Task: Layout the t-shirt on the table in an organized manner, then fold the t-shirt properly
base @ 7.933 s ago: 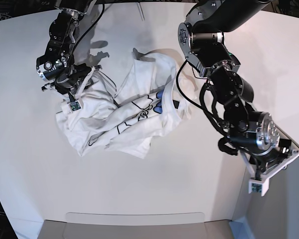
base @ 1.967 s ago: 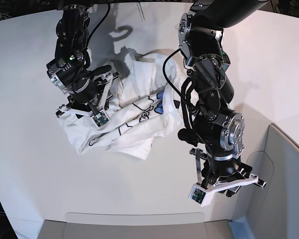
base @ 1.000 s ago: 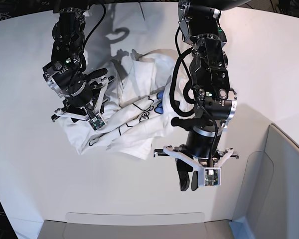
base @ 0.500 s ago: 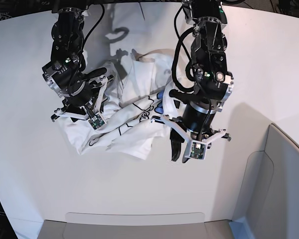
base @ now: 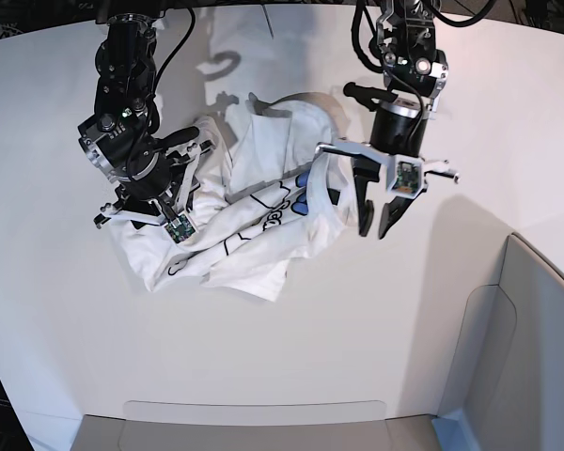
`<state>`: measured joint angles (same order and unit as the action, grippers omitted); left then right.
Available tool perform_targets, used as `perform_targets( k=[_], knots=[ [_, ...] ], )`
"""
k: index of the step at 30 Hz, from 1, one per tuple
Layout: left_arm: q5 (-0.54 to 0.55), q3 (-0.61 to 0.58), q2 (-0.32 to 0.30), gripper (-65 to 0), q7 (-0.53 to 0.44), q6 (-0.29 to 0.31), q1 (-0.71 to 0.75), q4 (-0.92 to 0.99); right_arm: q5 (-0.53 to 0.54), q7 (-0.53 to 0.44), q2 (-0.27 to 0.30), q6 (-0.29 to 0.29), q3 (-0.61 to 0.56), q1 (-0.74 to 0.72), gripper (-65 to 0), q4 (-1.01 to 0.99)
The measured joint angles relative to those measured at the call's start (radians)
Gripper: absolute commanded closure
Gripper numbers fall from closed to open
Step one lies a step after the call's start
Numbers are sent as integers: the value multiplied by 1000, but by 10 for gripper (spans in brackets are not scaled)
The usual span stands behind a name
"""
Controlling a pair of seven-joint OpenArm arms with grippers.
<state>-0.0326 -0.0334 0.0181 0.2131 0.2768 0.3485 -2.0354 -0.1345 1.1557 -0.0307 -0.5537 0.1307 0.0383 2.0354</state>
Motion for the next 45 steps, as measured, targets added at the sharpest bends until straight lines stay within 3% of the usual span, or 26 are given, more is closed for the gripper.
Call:
perform_targets(
  k=[5,7,11,15,21,27,32,37,42,45],
  knots=[
    [0,77,2,-131,-135,-3,82,0,1,-3,0,0,0,7,-197,0],
    [1,108,2,-131,-179,3,109,0,0,-60,-1,0,0,30,-197,0],
    [1,145,2,-130,-246,0,158,0,0,-268,-9,0,-6,119,-197,0],
    [0,175,7,-130,-307,2,225,2,-6,-587,-16,0,-5,254,-197,0],
    [4,222,6,-130,-369,1,270,3,-10,-874,-53,-1,-3,356,-197,-1],
    [3,245,8,-130,-420,2,319,5,-8,-1017,-55,-1,-1,462,-197,-1],
    [4,303,10,-130,-504,1,351,32,82,-1204,-111,0,55,565,-197,-2],
    [4,327,10,-130,-639,1,414,96,179,-1336,-117,2,141,662,-197,-3],
    [9,327,10,-130,-776,1,499,161,258,-1403,-120,3,208,753,-197,-20],
    [109,327,10,-130,-838,1,550,212,299,-1468,-121,5,251,795,-196,-68]
  ],
)
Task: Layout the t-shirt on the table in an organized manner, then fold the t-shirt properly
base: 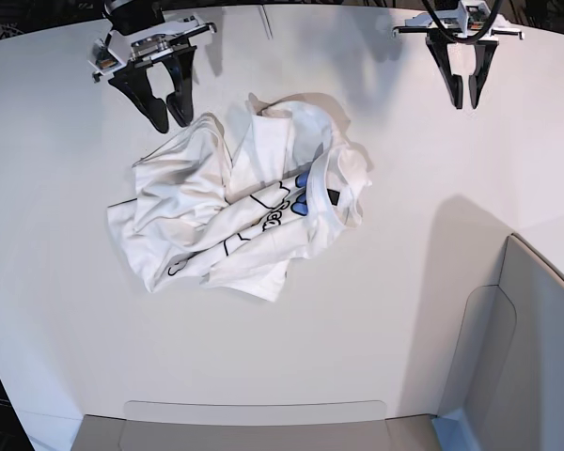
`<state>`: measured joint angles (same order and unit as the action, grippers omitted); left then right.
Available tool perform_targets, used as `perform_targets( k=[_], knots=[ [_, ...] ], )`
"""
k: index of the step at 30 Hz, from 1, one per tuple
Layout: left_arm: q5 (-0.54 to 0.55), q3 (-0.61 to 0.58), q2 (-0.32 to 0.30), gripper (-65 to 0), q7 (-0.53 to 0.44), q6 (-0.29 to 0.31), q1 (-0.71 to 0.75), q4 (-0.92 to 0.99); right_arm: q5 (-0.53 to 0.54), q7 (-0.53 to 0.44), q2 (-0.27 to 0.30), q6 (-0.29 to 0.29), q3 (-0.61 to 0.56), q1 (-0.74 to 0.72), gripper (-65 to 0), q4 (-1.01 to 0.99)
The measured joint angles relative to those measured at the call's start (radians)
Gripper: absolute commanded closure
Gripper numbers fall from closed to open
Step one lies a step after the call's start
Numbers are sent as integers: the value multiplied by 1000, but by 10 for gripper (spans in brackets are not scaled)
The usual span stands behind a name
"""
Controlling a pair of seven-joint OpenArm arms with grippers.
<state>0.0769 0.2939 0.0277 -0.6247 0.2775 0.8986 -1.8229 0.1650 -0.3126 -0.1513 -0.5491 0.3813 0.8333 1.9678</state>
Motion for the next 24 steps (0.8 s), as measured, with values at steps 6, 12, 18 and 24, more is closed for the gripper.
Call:
perform_targets(
  k=[6,12,18,24],
  knots=[
    [61,49,0,-130,-133,0,102,71,24,-208,-2,-2,17,84,-196,-144],
    [60,53,26,-130,-248,1,154,183,20,-383,0,-1,17,95,-196,-333],
    [56,52,101,-130,-412,5,211,331,23,-621,3,-1,17,145,-196,-449],
    [63,51,97,-130,-544,5,208,532,23,-801,16,-23,17,146,-196,-629]
  ],
)
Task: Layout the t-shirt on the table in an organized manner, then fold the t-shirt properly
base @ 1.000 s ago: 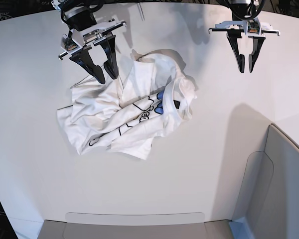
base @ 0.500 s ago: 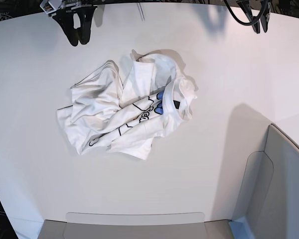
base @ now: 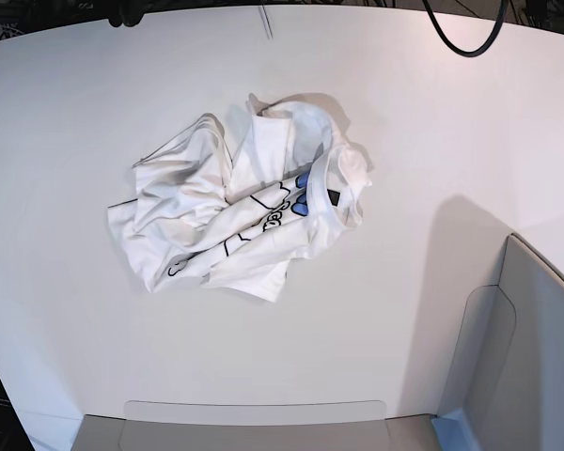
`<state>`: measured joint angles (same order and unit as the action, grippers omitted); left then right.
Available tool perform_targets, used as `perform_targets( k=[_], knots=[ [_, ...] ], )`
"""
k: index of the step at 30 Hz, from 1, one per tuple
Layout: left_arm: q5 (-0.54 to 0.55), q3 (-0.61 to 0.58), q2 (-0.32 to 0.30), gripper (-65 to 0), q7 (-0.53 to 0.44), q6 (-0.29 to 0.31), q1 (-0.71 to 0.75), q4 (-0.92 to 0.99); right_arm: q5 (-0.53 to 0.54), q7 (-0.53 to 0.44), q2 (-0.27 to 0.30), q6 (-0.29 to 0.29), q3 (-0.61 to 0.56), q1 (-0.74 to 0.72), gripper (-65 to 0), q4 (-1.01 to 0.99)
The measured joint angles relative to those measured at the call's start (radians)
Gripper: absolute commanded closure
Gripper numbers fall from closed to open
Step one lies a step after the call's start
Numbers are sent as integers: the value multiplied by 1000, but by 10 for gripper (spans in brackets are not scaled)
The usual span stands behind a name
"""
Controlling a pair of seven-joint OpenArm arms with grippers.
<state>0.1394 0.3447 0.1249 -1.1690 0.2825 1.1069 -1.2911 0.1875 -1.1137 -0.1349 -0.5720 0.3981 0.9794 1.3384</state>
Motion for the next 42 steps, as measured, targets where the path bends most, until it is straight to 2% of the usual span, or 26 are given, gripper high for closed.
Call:
perform_targets(
  k=[4,6,18,24,27,30,33,42],
  knots=[
    [-3,0,0,-130,-67,3,-10,140,14,-10,25,-65,0,0,-196,-70],
    [-3,0,2,-130,-91,3,-7,193,18,-9,24,-69,2,-2,-196,-97],
    [-3,0,0,-130,-96,2,-16,317,-2,-8,20,-80,97,-16,-196,-200],
    [0,2,0,-130,-94,2,-102,466,0,-8,23,-82,155,-65,-196,-318],
    [-3,2,-7,-130,-100,0,-153,576,-6,-8,29,-106,188,-92,-196,-383],
    [-3,2,-10,-130,-103,0,-205,676,-3,-8,38,-106,257,-138,-196,-471],
    [-5,2,-13,-130,-99,-1,-262,785,-3,-9,40,-108,383,-226,-196,-557],
    [-4,-3,-101,-128,-106,0,-423,1136,-10,-4,37,-108,716,-419,-196,-694]
  ],
)
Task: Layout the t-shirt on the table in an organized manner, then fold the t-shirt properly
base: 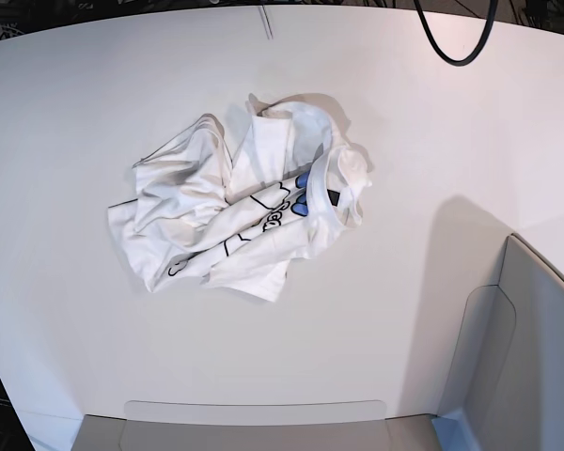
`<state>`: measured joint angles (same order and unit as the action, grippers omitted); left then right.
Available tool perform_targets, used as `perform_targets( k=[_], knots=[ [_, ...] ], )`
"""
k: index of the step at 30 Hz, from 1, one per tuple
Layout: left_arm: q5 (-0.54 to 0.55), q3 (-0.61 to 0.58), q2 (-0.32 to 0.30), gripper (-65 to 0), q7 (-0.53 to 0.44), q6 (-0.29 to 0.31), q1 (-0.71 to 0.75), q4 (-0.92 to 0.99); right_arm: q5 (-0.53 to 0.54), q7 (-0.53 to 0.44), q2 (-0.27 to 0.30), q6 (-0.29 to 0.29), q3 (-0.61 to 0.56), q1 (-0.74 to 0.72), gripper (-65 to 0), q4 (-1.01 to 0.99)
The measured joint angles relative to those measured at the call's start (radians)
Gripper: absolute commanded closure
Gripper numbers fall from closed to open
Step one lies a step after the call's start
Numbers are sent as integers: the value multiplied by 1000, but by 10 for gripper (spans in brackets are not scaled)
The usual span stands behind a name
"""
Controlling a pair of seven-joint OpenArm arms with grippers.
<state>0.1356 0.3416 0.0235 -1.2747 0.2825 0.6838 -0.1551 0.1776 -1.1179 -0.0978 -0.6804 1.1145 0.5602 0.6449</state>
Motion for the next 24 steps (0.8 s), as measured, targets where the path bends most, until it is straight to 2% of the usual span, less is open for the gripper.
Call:
perform_targets(
  k=[1,7,8,11,15,19,24],
  knots=[
    [0,0,-5,-125,1,-1,-16,33,-6,-1,0,1,37,-19,-196,-6],
    [-3,0,-24,-67,-3,-1,-85,152,-197,2,-3,-4,356,-171,-196,-42],
    [-3,0,-28,-66,-5,0,-90,153,-208,-1,-2,-3,372,-185,-196,-47],
    [-3,0,-35,-65,-6,-1,-106,151,-311,5,16,-4,368,-221,-196,-69],
    [-3,0,-32,-65,-5,0,-113,149,-391,4,57,-5,362,-289,-196,-117],
    [0,0,-32,-66,3,-1,-123,152,-448,-2,87,-6,366,-280,-196,-148],
    [-2,-13,-53,-65,214,-6,-180,154,-568,6,86,-6,367,-292,-196,-173]
  ],
)
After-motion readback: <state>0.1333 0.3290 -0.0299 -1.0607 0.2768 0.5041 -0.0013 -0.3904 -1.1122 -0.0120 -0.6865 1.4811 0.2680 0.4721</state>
